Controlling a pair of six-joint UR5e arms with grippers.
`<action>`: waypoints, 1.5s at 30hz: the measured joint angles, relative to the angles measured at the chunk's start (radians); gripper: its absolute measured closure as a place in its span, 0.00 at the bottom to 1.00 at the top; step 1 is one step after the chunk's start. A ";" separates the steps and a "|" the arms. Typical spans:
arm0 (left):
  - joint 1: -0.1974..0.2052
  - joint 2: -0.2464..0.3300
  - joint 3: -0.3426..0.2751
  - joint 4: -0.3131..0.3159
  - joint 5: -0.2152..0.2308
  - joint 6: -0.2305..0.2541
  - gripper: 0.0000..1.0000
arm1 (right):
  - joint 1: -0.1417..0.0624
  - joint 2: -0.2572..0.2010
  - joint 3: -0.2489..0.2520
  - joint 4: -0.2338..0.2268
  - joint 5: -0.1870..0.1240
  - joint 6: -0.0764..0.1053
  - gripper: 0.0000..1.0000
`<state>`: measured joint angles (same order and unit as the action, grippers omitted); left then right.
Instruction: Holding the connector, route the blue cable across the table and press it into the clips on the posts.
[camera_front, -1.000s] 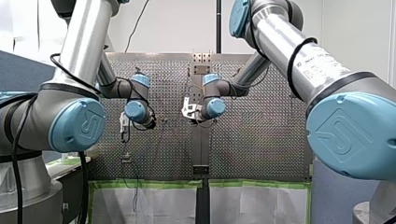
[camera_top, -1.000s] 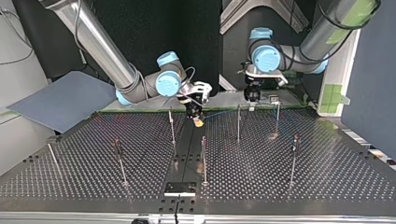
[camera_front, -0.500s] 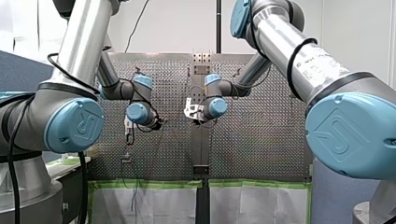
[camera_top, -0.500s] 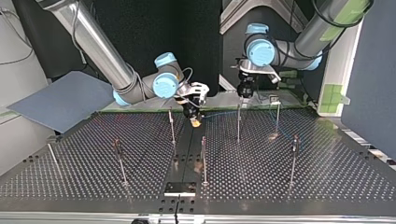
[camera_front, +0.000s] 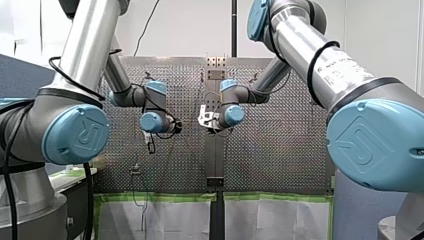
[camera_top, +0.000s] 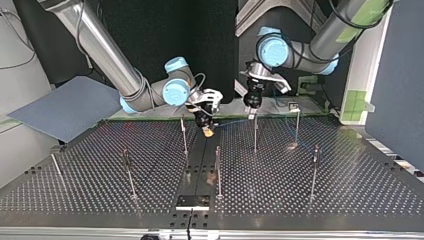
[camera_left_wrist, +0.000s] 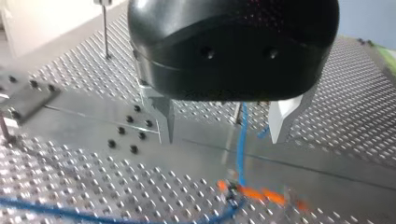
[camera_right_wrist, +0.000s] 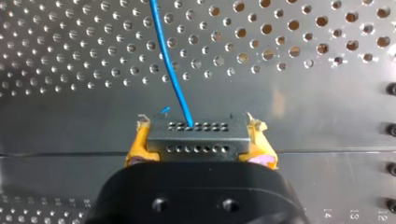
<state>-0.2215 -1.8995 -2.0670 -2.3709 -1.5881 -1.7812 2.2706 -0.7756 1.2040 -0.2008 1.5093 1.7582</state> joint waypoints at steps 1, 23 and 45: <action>-0.005 0.000 0.002 0.005 -0.002 -0.002 0.00 | -0.001 0.000 0.000 0.000 0.000 0.000 1.00; -0.103 -0.063 0.137 -0.139 -0.152 0.020 0.00 | -0.019 0.000 0.000 0.000 -0.003 0.000 1.00; -0.125 -0.242 0.339 -0.168 -0.272 0.001 0.00 | -0.022 0.000 0.000 0.003 -0.007 0.000 1.00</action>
<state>-0.3467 -2.1413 -1.7281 -2.5387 -1.8604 -1.7800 2.2483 -0.7756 1.2037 -0.1982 1.5026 1.7583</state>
